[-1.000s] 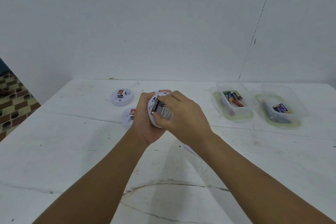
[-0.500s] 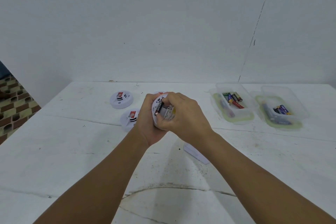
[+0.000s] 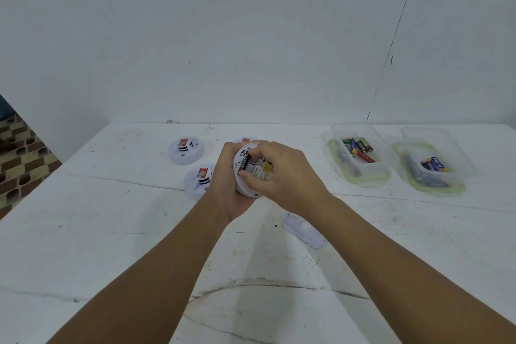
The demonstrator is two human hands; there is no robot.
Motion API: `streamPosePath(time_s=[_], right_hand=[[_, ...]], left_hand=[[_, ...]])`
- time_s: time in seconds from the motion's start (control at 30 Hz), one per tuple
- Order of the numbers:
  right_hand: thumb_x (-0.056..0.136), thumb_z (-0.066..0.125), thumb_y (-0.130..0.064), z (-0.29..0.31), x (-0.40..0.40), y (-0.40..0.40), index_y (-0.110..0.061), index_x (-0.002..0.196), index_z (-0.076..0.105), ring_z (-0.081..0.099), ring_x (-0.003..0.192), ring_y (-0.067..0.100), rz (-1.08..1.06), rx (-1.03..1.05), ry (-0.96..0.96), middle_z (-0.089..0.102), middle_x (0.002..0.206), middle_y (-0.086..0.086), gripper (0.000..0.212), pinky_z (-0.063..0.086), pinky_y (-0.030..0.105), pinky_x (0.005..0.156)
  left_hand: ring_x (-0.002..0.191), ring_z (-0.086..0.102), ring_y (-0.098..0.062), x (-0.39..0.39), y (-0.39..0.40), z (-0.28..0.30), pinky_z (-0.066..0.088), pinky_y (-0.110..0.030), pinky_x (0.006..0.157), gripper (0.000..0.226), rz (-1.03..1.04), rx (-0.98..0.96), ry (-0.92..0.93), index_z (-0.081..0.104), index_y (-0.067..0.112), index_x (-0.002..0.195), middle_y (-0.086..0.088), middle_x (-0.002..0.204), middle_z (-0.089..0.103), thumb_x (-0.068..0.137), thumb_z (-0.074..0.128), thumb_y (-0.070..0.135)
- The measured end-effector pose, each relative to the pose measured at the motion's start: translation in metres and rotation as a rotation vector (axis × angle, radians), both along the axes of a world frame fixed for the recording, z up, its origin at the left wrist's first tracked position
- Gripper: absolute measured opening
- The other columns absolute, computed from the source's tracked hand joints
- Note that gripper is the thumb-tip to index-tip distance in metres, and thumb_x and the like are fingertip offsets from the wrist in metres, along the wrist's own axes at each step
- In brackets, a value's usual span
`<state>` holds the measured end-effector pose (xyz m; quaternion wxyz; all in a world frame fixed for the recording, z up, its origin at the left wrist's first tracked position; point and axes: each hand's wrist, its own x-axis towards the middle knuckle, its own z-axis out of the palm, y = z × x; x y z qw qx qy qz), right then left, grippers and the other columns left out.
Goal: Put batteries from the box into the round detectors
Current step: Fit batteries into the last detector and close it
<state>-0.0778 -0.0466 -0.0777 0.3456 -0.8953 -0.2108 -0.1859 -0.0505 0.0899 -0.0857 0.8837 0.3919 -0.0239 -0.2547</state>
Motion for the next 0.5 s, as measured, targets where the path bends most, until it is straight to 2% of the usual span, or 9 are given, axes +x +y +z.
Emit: streamPosePath(time_s=[0.13, 0.23, 0.3, 0.43, 0.5], right_hand=[[0.087, 0.075, -0.038, 0.0021, 0.0008, 0.0008, -0.02, 0.097, 0.061, 0.055, 0.078, 0.008, -0.018, -0.007, -0.049, 0.06, 0.089, -0.014, 0.025, 0.05, 0.03, 0.068], [0.083, 0.075, -0.038, 0.0064, 0.0027, 0.0009, -0.018, 0.093, 0.058, 0.056, 0.074, 0.015, -0.049, -0.011, -0.077, 0.062, 0.084, -0.007, 0.028, 0.051, 0.036, 0.065], [0.081, 0.075, -0.038, 0.0079, 0.0036, 0.0018, -0.018, 0.093, 0.058, 0.058, 0.074, 0.017, -0.059, -0.011, -0.083, 0.063, 0.085, -0.005, 0.029, 0.052, 0.038, 0.065], [0.082, 0.078, -0.035, 0.0089, 0.0037, -0.001, -0.019, 0.1, 0.061, 0.058, 0.081, 0.011, -0.024, 0.0, -0.042, 0.064, 0.091, -0.012, 0.029, 0.053, 0.034, 0.071], [0.085, 0.076, -0.034, 0.007, 0.002, -0.002, -0.021, 0.109, 0.062, 0.057, 0.089, 0.006, 0.019, 0.002, -0.033, 0.062, 0.099, -0.016, 0.031, 0.053, 0.029, 0.076]], left_hand=[[0.077, 0.066, -0.014, 0.0018, -0.0006, 0.0042, 0.052, -0.028, 0.059, 0.021, -0.02, 0.041, -0.004, 0.061, 0.022, 0.098, 0.002, 0.087, 0.063, 0.095, 0.048, 0.038], [0.071, 0.066, -0.015, 0.0025, -0.0012, 0.0065, 0.052, -0.028, 0.058, 0.028, -0.021, 0.074, 0.006, 0.065, 0.019, 0.081, 0.0, 0.079, 0.064, 0.094, 0.049, 0.038], [0.071, 0.066, -0.015, 0.0031, -0.0012, 0.0076, 0.053, -0.028, 0.058, 0.032, -0.01, 0.076, 0.012, 0.066, 0.018, 0.078, 0.0, 0.078, 0.065, 0.094, 0.049, 0.039], [0.076, 0.067, -0.016, 0.0036, 0.0008, 0.0076, 0.054, -0.028, 0.064, 0.024, -0.015, 0.049, 0.0, 0.066, 0.017, 0.082, -0.002, 0.084, 0.065, 0.086, 0.056, 0.038], [0.08, 0.066, -0.016, 0.0042, 0.0006, 0.0061, 0.055, -0.028, 0.068, 0.021, -0.008, 0.011, -0.023, 0.064, 0.015, 0.085, -0.002, 0.086, 0.062, 0.087, 0.055, 0.035]])
